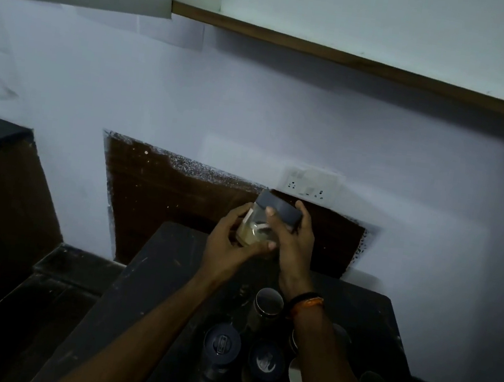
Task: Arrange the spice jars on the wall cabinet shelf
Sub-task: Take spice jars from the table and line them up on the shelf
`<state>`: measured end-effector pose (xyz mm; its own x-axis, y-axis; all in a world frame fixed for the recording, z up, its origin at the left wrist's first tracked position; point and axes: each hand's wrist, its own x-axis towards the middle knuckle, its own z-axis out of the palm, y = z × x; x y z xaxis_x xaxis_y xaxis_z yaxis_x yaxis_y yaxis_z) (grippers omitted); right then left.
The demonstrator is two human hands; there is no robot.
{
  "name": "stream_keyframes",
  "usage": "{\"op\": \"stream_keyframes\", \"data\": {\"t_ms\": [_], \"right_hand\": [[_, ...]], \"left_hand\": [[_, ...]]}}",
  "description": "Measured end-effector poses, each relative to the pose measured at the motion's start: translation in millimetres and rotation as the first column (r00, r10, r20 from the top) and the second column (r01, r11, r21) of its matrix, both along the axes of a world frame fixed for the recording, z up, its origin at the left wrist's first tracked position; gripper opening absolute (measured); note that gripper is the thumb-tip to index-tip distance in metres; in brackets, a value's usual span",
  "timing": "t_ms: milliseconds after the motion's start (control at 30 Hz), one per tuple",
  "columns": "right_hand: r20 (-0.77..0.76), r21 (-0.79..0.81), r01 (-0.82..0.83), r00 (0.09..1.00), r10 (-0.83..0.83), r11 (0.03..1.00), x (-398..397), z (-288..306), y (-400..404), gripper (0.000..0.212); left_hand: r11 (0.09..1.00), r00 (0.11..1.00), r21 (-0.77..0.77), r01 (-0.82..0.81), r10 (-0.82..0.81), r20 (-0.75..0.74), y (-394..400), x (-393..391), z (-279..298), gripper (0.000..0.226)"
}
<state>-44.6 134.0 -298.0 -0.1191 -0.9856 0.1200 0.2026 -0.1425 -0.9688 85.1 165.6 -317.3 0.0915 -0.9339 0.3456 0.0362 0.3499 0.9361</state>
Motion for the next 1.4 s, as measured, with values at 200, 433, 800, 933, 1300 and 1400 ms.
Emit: {"op": "stream_keyframes", "data": {"t_ms": [200, 433, 800, 933, 1300, 1400], "right_hand": [[0.29, -0.129, -0.055, 0.953, 0.09, 0.99, -11, 42, -12, 0.061], [0.358, -0.132, -0.019, 0.932, 0.066, 0.991, -1, 60, -13, 0.055], [0.106, -0.119, 0.006, 0.994, 0.006, 0.993, -14, 86, -23, 0.077], [0.083, -0.153, -0.06, 0.994, 0.073, 0.986, -30, 101, -33, 0.066], [0.076, -0.283, -0.172, 0.977, 0.201, 0.944, -54, 192, -77, 0.057], [0.033, -0.35, -0.196, 0.975, 0.221, 0.916, -54, 225, -84, 0.058]], "left_hand": [[0.981, 0.969, 0.002, 0.196, -0.194, -0.152, -16, 11, 34, 0.057], [0.949, 0.925, -0.015, 0.316, -0.312, -0.217, -23, 9, 50, 0.071], [0.963, 0.972, -0.138, 0.233, -0.227, 0.054, -41, 3, 67, 0.098], [0.939, 0.946, -0.119, 0.322, -0.325, -0.01, -53, 0, 83, 0.091], [0.913, 0.93, -0.179, 0.367, -0.356, 0.089, -104, -7, 172, 0.096], [0.908, 0.935, -0.226, 0.353, -0.338, 0.106, -114, -8, 203, 0.098]]}}
